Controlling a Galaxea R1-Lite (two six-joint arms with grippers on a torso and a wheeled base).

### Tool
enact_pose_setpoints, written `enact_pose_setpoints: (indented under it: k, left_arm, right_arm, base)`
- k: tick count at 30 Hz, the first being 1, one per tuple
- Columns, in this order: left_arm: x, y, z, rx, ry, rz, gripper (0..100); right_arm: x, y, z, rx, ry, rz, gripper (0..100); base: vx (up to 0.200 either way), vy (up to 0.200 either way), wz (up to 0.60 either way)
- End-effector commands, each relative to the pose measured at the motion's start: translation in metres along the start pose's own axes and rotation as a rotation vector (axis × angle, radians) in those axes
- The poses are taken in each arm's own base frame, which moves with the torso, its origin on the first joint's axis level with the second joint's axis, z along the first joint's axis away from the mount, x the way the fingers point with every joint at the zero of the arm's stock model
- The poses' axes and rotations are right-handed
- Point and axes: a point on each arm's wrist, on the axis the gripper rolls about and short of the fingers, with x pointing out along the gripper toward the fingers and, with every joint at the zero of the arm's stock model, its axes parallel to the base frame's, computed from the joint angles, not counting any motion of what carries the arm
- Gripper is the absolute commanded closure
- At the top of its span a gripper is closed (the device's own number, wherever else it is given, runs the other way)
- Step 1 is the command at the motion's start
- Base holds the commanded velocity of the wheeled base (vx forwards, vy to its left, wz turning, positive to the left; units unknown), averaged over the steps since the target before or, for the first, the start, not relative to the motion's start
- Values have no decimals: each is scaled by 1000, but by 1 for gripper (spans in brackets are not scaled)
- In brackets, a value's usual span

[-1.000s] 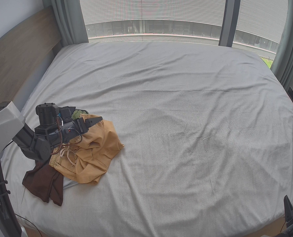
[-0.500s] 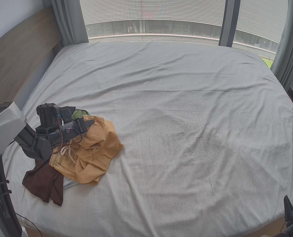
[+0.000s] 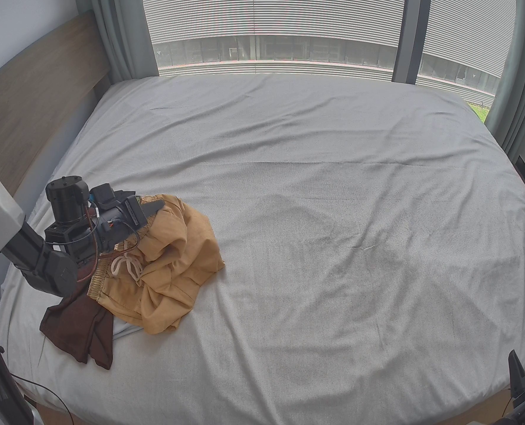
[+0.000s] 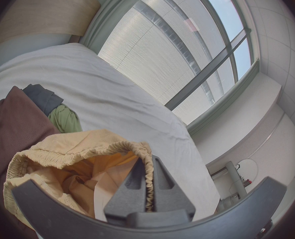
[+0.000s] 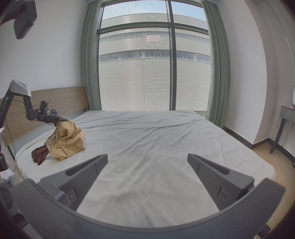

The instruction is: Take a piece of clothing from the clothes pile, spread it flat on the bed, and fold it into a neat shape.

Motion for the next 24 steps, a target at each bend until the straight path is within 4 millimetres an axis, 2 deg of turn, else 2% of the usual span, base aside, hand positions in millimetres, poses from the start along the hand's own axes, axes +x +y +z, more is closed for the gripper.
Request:
enact_pose_setpoints:
  k: [1,9,15,19,24]
  left_arm:
    - [-15,-13,4,-20,-40,-32,100]
    - [-17,-20,-8,-121,7,-101,100]
    - [-28,-43,18,-465,-5,-244,100]
    - [-34,-52,29,-588,-15,-352,100]
    - [-39,-63,37,-657,-58,-469,100]
  right_arm:
    - [0,0,-5,0,5,1,0]
    - [0,0,-5,0,4,1,0]
    - [0,0,-5,0,4,1,0]
    - [0,0,-5,0,4,1,0]
    - [0,0,-5,0,4,1,0]
  base:
    - [0,0,0]
    - [0,0,0]
    - [0,0,0]
    - [0,0,0]
    - [0,0,0]
